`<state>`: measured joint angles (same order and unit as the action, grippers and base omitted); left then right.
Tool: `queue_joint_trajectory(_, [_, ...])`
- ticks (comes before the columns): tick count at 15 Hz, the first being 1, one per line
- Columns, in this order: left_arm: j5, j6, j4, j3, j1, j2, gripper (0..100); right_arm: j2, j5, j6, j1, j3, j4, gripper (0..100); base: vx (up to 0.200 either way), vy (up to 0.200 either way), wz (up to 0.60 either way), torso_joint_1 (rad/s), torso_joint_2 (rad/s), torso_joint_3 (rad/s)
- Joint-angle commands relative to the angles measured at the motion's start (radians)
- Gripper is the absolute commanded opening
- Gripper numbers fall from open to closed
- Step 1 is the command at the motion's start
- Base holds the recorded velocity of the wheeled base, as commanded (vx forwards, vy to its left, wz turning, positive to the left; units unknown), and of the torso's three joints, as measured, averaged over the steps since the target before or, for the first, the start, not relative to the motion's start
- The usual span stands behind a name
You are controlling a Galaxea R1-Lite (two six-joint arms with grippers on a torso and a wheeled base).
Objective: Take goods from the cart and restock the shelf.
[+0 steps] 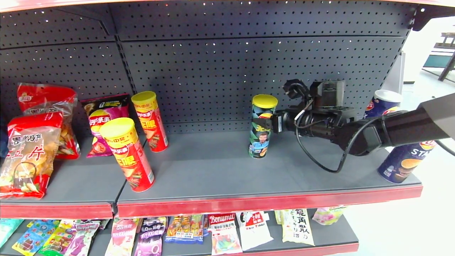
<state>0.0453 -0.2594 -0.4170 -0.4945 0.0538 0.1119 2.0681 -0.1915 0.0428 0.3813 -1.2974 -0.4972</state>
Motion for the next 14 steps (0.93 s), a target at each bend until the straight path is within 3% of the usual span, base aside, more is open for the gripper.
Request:
queue_joint_trajectory(1, [0.001,0.0,0.0,0.002,0.0,0.002,0,0.043,0.0,0.0,-0.001,-0.045,0.0,100,0.0,0.0,0.0,0.0,0.0,0.0])
queue_joint_trajectory(9, [-0.001,0.0,-0.002,0.004,0.0,0.015,0,0.098,0.001,-0.001,0.008,-0.12,0.002,100,0.0,0.0,0.0,0.0,0.0,0.0])
queue_joint_trajectory(10, [-0.001,0.0,-0.002,0.002,0.0,0.015,0,0.102,0.001,0.0,0.01,-0.123,0.0,0,0.0,0.0,0.0,0.0,0.0,0.0])
queue_joint_trajectory(14, [0.001,0.0,-0.002,0.002,0.0,0.017,0,0.102,0.001,0.002,0.018,-0.126,0.002,0,0.0,0.0,0.0,0.0,0.0,0.0])
